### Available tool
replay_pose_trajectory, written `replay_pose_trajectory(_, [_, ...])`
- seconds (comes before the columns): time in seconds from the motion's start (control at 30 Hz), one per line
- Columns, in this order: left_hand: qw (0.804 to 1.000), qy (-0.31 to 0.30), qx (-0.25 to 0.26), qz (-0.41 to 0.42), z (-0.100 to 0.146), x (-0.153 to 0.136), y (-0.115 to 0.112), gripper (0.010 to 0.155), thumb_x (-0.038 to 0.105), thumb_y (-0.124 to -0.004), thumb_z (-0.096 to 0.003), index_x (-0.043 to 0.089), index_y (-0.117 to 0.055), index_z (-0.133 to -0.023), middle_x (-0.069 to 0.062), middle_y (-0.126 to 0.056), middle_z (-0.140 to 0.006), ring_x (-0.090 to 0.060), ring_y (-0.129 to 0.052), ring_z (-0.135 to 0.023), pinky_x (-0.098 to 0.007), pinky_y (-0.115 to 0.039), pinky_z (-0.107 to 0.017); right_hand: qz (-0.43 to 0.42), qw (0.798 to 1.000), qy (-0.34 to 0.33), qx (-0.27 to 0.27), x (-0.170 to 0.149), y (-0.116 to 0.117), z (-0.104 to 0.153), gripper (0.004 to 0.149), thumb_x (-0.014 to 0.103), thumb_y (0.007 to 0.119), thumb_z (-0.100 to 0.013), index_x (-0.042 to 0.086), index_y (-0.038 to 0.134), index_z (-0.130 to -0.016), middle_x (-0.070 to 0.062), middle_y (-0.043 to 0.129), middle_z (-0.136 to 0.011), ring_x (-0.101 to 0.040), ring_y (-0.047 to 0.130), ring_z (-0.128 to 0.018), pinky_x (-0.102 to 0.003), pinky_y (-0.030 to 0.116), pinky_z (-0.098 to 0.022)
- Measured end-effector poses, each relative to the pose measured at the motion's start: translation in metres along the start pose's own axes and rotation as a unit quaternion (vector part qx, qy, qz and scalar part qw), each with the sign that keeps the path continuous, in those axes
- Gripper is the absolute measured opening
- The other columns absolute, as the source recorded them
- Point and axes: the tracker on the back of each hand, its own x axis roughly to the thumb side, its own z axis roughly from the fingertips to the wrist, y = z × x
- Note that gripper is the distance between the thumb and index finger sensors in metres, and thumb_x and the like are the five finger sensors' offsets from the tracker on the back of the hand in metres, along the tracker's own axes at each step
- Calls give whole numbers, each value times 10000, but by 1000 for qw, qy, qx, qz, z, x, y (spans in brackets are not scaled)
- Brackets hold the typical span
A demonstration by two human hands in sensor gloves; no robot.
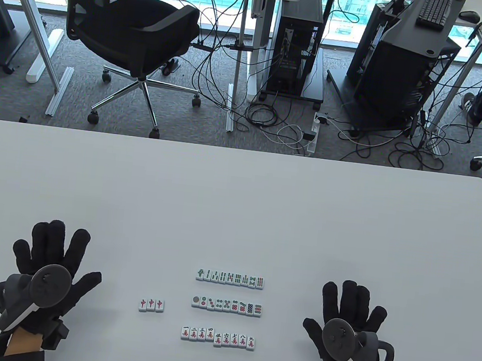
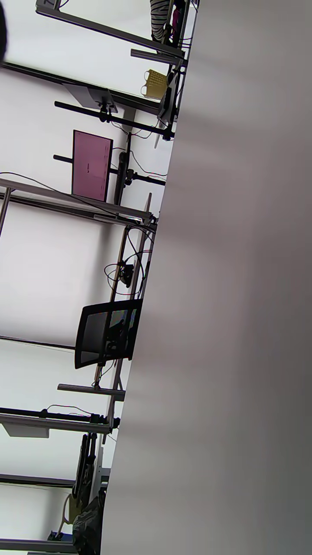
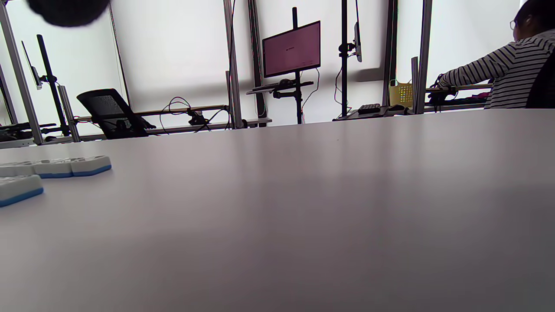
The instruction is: Mahjong suit sorting
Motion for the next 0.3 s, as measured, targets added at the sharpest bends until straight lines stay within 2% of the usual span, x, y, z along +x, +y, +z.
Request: replay_pose_trajectory(0.3, [1000, -5, -11, -8, 1, 4, -2, 879, 762, -594, -347, 477, -156, -1055, 144, 177, -1082, -183, 196, -1074, -608, 61, -743, -2, 1000, -6, 6, 1, 1, 0, 842, 629, 576, -432, 337, 55, -1025, -93, -14, -1113, -401, 1, -1015, -741, 130, -687])
